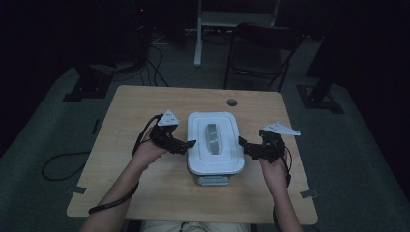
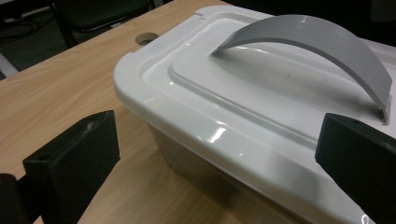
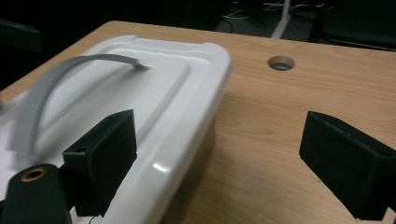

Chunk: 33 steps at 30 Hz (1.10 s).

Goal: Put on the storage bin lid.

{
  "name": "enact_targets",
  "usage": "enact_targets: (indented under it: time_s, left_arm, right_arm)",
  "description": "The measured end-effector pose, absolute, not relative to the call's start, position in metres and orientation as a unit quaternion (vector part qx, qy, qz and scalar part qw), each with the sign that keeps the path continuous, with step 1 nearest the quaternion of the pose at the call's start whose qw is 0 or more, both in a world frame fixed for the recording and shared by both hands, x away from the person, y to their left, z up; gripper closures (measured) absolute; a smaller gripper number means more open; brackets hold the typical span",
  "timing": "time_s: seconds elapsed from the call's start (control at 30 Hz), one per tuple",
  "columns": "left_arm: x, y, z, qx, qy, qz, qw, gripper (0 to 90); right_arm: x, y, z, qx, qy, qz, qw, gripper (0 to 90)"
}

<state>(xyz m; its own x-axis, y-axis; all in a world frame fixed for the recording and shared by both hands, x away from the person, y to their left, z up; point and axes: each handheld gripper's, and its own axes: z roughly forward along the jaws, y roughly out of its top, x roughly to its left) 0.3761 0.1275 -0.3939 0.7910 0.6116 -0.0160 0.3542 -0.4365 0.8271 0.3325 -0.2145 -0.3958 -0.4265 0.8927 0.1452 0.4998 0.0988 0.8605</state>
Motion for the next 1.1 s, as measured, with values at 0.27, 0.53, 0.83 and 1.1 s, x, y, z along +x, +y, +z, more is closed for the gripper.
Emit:
enact_targets:
  time_s: [0.27,0.53,0.83,1.1]
  left_arm:
    - [0.378,0.126,-0.398,0.838,0.291,0.138,0.440,0.5]
    - [0.378,0.127,-0.400,0.841,0.292,0.138,0.433,0.5]
    - [0.376,0.130,-0.398,0.841,0.292,0.141,0.433,0.5]
    - [0.375,0.133,-0.396,0.839,0.293,0.142,0.437,0.5]
  right_arm:
    - [0.341,-0.216,-0.407,0.503,0.716,0.441,0.201,10.7]
    - [0.332,-0.199,-0.410,0.485,0.729,0.452,0.171,10.8]
    - [0.321,-0.187,-0.410,0.457,0.743,0.472,0.126,12.9]
    - [0.315,-0.181,-0.410,0.445,0.751,0.474,0.118,12.8]
